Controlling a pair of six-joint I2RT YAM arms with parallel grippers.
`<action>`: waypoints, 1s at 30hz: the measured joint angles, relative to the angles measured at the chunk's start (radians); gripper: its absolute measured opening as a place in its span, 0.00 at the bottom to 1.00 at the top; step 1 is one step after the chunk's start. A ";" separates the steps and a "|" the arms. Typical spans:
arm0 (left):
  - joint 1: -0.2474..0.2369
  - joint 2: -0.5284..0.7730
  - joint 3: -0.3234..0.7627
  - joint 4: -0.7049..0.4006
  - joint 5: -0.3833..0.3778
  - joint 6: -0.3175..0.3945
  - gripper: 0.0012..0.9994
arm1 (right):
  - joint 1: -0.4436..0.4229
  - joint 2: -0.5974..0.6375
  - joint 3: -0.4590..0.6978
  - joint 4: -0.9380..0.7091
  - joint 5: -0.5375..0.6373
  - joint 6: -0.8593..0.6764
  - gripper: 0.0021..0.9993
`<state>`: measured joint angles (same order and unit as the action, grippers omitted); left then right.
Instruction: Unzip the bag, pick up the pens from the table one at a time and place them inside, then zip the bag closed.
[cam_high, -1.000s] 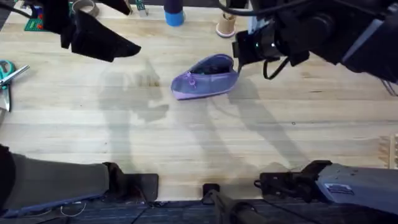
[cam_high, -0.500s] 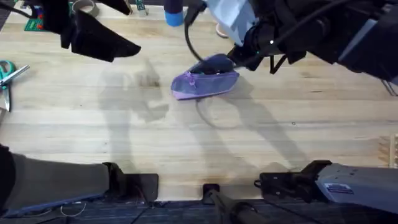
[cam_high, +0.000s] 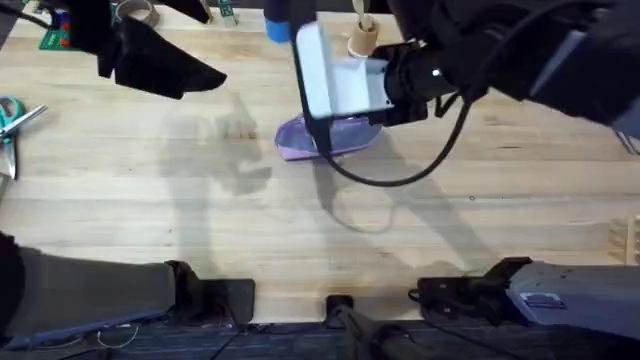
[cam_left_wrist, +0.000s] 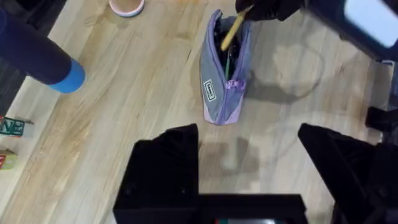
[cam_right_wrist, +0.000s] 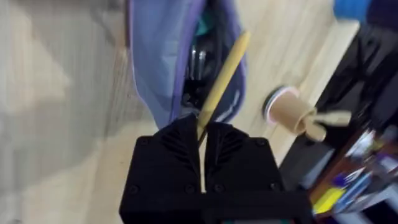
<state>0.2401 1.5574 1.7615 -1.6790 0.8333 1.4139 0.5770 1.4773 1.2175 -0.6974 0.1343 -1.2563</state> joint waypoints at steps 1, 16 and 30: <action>0.000 0.000 0.000 0.000 0.000 0.000 1.00 | 0.000 0.010 0.000 0.001 -0.001 -0.044 0.03; 0.000 0.000 0.000 0.000 0.000 0.000 1.00 | -0.037 0.108 0.000 0.061 -0.001 -0.331 0.03; 0.000 0.000 0.000 0.000 0.000 0.000 1.00 | -0.023 0.178 0.000 0.084 -0.082 -0.368 0.03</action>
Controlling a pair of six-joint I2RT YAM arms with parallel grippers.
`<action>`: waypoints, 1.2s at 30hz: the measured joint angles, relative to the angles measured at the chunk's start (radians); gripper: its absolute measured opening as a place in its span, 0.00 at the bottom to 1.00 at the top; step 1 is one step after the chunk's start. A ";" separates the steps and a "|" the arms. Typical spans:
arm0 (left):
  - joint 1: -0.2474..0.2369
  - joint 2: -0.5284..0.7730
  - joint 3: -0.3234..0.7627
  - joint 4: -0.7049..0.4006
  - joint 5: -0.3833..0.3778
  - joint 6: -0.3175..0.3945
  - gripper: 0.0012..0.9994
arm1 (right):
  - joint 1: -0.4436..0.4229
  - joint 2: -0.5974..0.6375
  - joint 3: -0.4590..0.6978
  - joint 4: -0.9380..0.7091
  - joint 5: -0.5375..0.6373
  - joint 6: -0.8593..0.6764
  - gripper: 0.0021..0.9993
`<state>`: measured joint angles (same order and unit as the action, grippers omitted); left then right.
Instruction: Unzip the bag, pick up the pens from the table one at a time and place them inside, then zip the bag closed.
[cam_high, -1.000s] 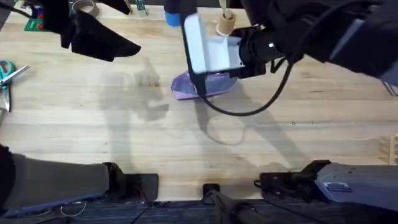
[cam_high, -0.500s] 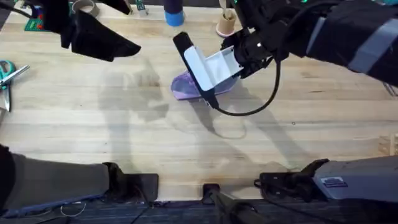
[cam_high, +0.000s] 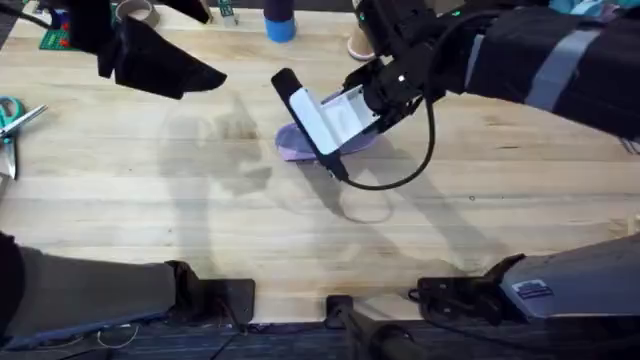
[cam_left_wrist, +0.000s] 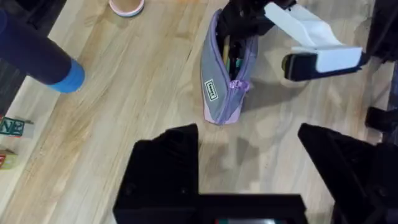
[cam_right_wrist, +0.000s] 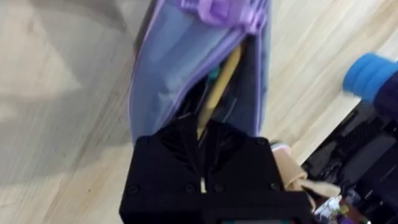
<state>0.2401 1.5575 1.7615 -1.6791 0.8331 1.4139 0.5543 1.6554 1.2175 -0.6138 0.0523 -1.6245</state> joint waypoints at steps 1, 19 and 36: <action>0.000 0.000 0.000 0.000 0.000 0.000 1.00 | 0.006 0.000 0.000 0.002 -0.009 0.000 0.03; 0.000 0.000 0.000 0.000 0.000 0.000 0.99 | 0.041 0.001 0.000 0.019 -0.107 0.087 0.99; 0.000 0.000 0.000 0.011 -0.019 0.073 1.00 | 0.047 -0.129 0.000 0.014 -0.038 0.558 1.00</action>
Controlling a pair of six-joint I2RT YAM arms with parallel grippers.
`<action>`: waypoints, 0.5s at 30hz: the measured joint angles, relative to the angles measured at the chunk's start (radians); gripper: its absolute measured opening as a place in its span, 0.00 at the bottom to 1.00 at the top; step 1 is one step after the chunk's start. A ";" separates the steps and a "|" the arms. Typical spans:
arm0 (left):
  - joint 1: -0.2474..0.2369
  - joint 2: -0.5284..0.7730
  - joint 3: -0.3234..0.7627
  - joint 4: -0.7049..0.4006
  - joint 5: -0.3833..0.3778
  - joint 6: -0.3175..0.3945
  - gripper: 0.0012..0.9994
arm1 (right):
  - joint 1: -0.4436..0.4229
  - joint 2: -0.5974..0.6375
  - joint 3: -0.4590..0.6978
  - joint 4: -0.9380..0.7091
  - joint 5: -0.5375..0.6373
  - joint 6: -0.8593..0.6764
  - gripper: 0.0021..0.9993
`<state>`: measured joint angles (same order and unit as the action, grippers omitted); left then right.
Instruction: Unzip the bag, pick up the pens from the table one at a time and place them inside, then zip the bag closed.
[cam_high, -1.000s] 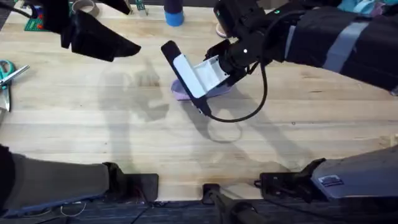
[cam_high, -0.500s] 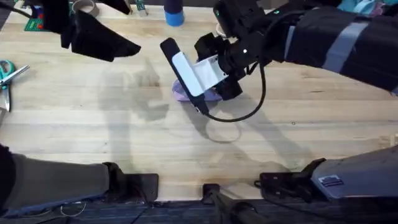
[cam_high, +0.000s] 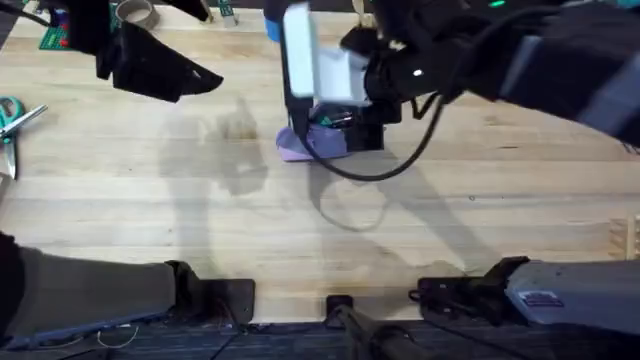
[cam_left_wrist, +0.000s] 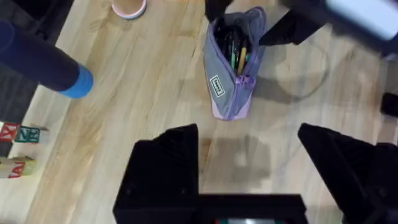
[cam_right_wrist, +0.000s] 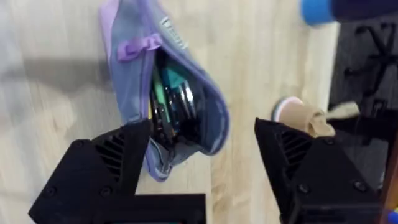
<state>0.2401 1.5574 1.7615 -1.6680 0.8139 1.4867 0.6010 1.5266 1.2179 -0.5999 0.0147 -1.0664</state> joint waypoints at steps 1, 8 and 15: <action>0.000 0.000 0.000 0.000 0.000 0.009 1.00 | 0.000 -0.020 0.000 0.000 0.000 0.034 1.00; 0.002 0.000 -0.003 0.000 0.000 0.067 1.00 | 0.000 -0.148 0.000 0.000 0.000 0.256 1.00; 0.035 0.029 -0.096 -0.002 0.034 0.168 1.00 | 0.000 -0.236 0.000 0.000 -0.001 0.461 1.00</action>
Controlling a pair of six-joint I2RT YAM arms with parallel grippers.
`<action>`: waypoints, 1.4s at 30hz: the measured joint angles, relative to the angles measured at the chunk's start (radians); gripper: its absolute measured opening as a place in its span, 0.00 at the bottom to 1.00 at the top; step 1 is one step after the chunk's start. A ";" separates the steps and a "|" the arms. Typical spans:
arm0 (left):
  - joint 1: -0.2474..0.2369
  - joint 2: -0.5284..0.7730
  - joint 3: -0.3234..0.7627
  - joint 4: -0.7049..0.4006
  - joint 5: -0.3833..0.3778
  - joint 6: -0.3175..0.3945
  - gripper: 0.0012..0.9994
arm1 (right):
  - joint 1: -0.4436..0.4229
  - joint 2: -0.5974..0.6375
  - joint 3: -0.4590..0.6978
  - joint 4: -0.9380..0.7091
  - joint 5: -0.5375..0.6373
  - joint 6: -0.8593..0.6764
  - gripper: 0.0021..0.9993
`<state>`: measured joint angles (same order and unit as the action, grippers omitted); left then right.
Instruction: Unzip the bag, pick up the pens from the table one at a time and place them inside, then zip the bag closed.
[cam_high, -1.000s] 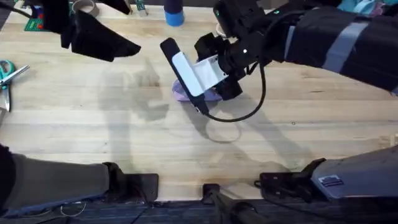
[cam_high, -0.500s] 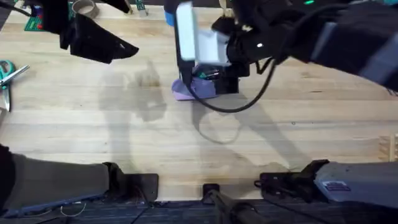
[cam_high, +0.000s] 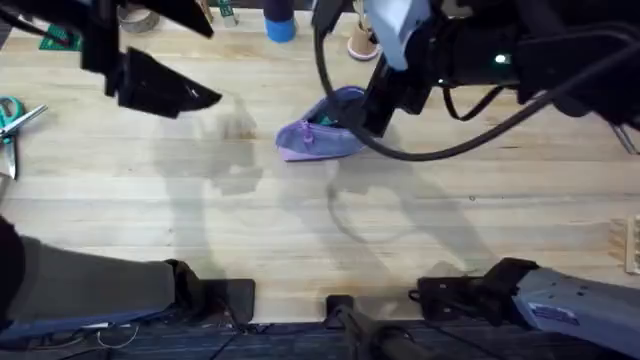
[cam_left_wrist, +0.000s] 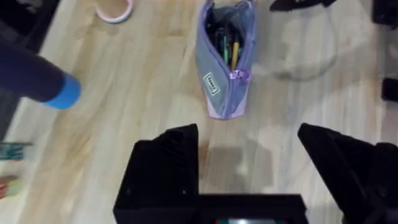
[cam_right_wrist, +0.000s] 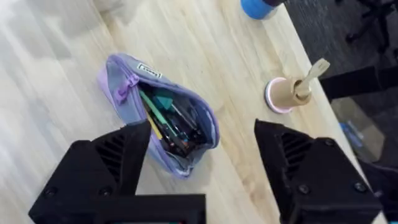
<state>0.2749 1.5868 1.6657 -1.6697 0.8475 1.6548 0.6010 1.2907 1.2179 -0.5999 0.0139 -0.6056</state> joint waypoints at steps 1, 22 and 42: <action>0.004 0.009 -0.026 0.007 0.010 0.019 1.00 | 0.000 -0.009 0.000 0.000 0.000 0.022 1.00; 0.009 0.044 -0.623 0.489 0.209 0.127 1.00 | 0.000 -0.046 0.000 -0.005 -0.007 0.603 1.00; 0.009 0.044 -0.686 0.534 0.215 0.126 0.99 | 0.023 -0.102 0.000 -0.018 -0.135 1.234 1.00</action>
<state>0.2844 1.6306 0.9794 -1.1355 1.0630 1.7809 0.6235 1.1885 1.2179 -0.6182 -0.1215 0.6289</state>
